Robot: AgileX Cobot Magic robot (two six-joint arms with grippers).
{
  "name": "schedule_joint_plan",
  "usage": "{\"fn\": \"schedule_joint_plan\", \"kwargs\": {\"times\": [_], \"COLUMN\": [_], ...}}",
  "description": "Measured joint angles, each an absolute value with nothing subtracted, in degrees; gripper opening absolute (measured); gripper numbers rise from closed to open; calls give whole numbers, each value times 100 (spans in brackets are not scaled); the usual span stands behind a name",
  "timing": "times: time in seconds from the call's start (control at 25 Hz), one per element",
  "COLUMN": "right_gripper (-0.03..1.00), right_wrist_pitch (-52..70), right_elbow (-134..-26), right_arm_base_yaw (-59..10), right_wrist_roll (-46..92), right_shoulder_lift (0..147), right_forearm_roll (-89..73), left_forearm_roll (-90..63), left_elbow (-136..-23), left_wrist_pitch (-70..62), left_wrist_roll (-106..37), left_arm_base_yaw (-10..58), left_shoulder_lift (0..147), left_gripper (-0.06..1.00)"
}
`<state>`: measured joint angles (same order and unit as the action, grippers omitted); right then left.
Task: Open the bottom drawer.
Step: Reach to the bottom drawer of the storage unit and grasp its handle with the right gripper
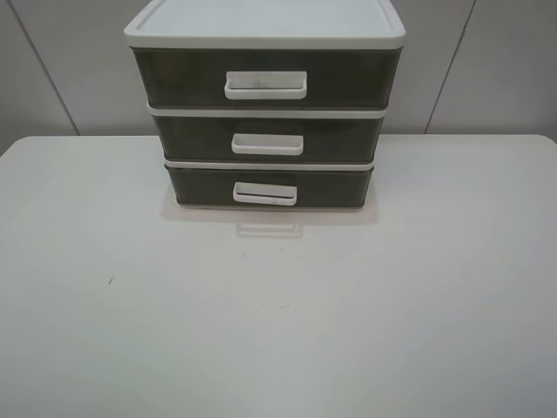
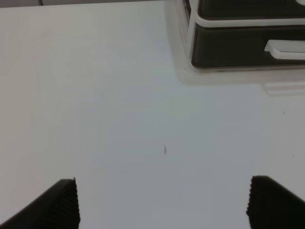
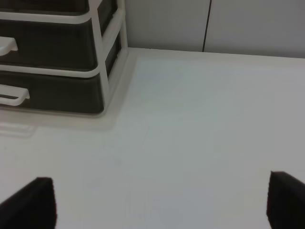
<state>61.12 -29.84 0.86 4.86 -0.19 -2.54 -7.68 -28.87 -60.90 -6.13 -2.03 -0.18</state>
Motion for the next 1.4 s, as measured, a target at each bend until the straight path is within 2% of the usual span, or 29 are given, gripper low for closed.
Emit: {"fn": "schedule_joint_plan", "kwargs": {"times": [0.72, 0.88, 1.4], "right_gripper": [77, 77, 77], "right_wrist_pitch": [6106, 5940, 5156], "right_elbow": [-2984, -3186, -5047], "right_arm_base_yaw": [33, -230, -1623], "right_wrist_roll": [315, 291, 289], "right_shoulder_lift": [132, 866, 4357], "right_forearm_roll": [-61, 230, 1197], "left_forearm_roll": [-768, -768, -763], "left_elbow": [-2887, -2887, -2887], "left_wrist_pitch": [-6090, -6090, -6090], "left_wrist_roll": [-613, -613, -613], "left_arm_base_yaw": [-203, -203, -203], "left_shoulder_lift": [-18, -18, -18], "left_gripper": [72, 72, 72]}}
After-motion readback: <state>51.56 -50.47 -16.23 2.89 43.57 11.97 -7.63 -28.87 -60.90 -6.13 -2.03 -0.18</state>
